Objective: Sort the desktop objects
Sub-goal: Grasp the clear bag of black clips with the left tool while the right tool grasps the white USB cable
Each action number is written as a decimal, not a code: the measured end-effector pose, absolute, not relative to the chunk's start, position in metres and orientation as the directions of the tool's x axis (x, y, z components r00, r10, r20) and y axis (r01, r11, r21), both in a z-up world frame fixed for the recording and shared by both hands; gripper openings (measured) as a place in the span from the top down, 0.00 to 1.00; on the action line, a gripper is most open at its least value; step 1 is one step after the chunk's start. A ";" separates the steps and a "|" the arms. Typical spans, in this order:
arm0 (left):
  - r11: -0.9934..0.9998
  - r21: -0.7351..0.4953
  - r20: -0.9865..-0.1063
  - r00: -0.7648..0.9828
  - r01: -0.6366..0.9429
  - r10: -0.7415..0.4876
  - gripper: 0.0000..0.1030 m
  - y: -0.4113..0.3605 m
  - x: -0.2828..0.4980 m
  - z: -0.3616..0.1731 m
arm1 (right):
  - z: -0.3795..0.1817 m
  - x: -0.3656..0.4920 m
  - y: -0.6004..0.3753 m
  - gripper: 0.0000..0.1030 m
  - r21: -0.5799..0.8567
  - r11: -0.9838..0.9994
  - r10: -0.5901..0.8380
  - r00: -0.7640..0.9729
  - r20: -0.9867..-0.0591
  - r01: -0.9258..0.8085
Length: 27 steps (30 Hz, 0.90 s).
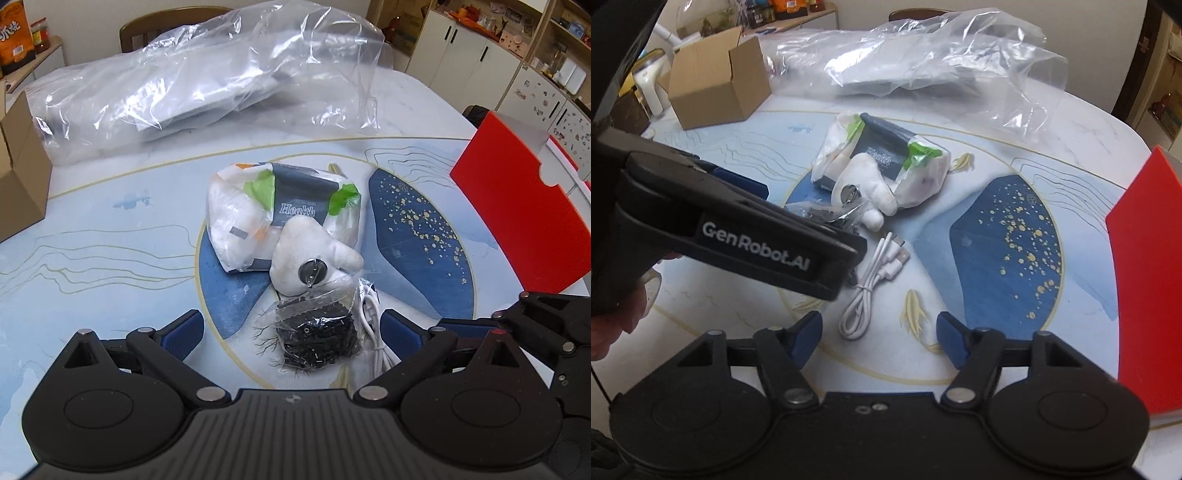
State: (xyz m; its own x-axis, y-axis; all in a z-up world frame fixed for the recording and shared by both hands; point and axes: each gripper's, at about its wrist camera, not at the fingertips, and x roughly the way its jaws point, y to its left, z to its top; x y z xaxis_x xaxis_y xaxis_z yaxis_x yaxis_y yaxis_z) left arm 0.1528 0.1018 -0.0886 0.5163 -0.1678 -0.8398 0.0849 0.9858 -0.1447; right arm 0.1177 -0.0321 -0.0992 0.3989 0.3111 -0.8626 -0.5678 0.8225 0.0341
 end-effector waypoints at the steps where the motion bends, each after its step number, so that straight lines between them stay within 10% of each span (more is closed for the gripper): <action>1: 0.985 -0.147 -0.842 0.512 0.087 -0.171 0.01 0.101 0.154 -0.090 | -0.101 0.119 -0.031 0.37 0.031 0.823 0.306 0.397 -0.865 -0.567; 9: 0.981 -0.172 -0.847 0.495 0.088 -0.193 0.08 0.098 0.157 -0.097 | -0.106 0.123 -0.023 0.42 0.002 0.826 0.290 0.422 -0.859 -0.563; 19: 0.963 -0.264 -0.825 0.505 0.056 -0.255 0.50 0.110 0.158 -0.094 | -0.107 0.132 -0.019 0.46 0.012 0.816 0.316 0.429 -0.846 -0.578; 27: 0.959 -0.279 -0.821 0.507 0.046 -0.263 0.64 0.118 0.156 -0.094 | -0.107 0.138 -0.016 0.58 0.010 0.808 0.331 0.440 -0.835 -0.590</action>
State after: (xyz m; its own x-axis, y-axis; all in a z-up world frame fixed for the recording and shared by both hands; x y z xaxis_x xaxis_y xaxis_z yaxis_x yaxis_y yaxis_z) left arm 0.1559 0.1178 -0.0945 0.5070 -0.2627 -0.8210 0.0458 0.9593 -0.2787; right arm 0.1377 -0.0164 -0.1067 0.4400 0.3313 -0.8347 -0.5898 0.8075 0.0096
